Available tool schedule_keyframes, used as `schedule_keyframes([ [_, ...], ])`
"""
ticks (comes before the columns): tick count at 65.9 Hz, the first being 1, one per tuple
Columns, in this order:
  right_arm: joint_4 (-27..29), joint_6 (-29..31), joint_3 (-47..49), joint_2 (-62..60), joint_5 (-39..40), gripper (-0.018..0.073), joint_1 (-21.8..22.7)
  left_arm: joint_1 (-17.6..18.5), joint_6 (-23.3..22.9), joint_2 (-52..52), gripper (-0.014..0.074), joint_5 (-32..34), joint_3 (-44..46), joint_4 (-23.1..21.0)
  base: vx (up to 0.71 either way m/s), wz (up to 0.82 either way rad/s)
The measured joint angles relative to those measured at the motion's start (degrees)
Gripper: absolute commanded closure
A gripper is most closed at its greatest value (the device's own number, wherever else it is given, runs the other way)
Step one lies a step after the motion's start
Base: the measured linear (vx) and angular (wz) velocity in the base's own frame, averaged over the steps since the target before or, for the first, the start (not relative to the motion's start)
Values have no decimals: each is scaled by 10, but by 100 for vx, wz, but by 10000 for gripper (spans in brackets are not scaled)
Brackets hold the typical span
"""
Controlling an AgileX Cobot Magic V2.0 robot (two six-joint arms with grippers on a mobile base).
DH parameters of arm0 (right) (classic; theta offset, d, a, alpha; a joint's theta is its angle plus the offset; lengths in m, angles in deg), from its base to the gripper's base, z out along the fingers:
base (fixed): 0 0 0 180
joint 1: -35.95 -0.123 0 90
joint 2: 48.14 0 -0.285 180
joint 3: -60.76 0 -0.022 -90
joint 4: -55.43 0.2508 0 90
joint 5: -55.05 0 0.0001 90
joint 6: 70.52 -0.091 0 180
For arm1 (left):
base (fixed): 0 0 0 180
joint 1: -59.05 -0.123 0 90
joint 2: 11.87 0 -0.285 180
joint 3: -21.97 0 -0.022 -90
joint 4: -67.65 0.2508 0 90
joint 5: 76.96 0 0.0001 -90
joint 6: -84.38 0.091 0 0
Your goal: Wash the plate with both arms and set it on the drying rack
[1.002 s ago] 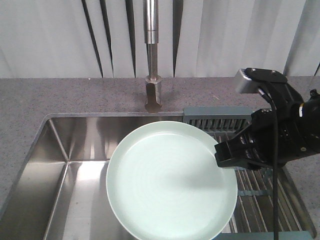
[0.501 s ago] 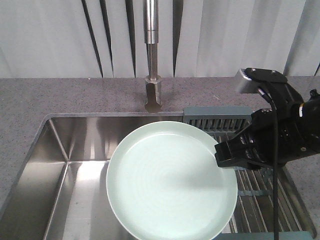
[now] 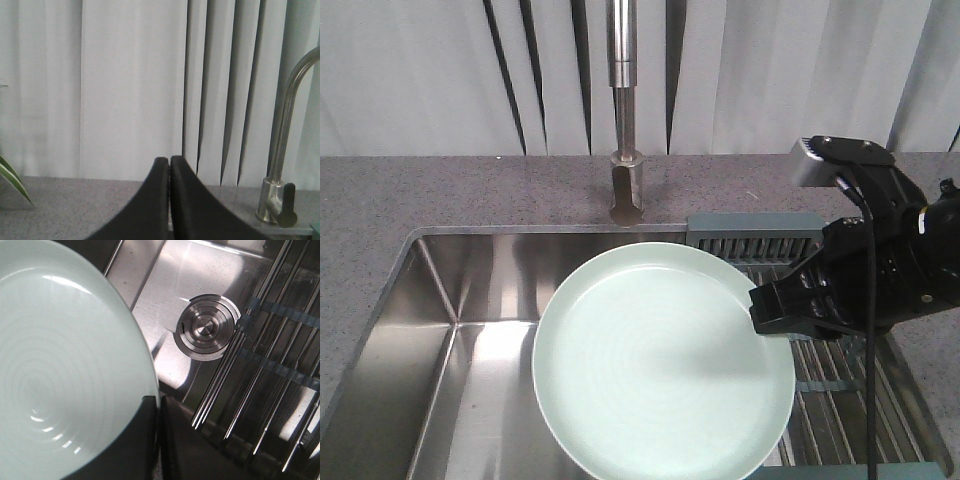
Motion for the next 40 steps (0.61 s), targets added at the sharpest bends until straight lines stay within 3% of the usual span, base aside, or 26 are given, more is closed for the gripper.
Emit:
schedule_keyframes([
  [15,0,0,0,0,0,568,0,0,12,149,603,-105,115,0,0,0],
  [40,0,0,0,0,0,568,0,0,15,316,601,-141,121,0,0,0],
])
